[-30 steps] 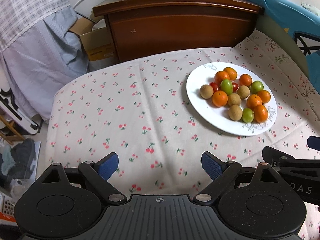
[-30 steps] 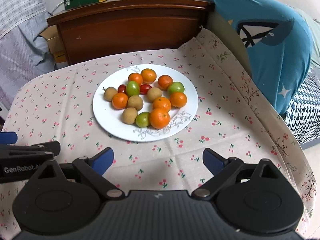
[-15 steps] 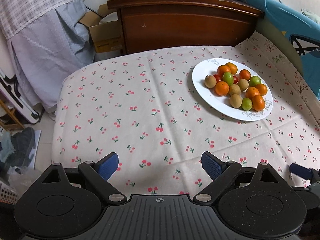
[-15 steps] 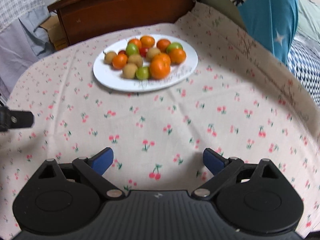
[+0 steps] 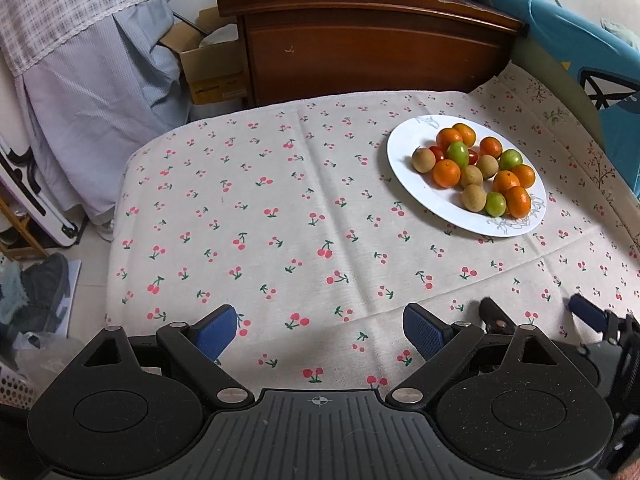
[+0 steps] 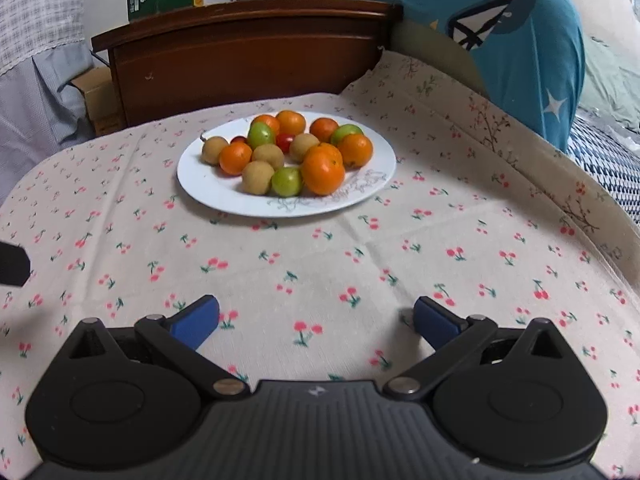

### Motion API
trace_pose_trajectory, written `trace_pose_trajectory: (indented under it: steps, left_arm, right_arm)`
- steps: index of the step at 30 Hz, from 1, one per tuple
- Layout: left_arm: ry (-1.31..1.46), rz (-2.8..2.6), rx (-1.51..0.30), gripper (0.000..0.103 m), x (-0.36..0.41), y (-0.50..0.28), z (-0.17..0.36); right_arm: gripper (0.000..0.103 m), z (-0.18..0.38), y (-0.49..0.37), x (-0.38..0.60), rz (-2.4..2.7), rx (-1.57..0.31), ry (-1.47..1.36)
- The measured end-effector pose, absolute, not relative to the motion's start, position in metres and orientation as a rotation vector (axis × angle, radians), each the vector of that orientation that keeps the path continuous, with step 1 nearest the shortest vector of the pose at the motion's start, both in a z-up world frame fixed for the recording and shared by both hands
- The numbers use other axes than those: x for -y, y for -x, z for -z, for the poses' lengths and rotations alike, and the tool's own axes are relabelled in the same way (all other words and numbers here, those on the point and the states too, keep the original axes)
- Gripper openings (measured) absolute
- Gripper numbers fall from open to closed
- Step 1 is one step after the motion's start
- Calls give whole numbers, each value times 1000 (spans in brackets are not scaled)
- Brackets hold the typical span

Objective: Organize fruits

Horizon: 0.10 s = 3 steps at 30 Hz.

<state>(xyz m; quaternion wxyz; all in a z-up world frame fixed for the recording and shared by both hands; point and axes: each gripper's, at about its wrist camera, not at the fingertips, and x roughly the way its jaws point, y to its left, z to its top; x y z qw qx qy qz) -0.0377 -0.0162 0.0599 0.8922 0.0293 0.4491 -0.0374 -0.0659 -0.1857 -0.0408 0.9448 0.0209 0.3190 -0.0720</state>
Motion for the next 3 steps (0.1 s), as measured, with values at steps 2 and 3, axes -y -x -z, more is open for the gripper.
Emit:
trace_pose_trajectory:
  steps: [2,3]
  left_arm:
    - [-62,73,-933,92,16,37,-58]
    - [-61,74,-935,92,16,37,-57]
  right_arm:
    - [102,41,61,185,139,-647,-39]
    - [102,41,59,184,136,-648,-41]
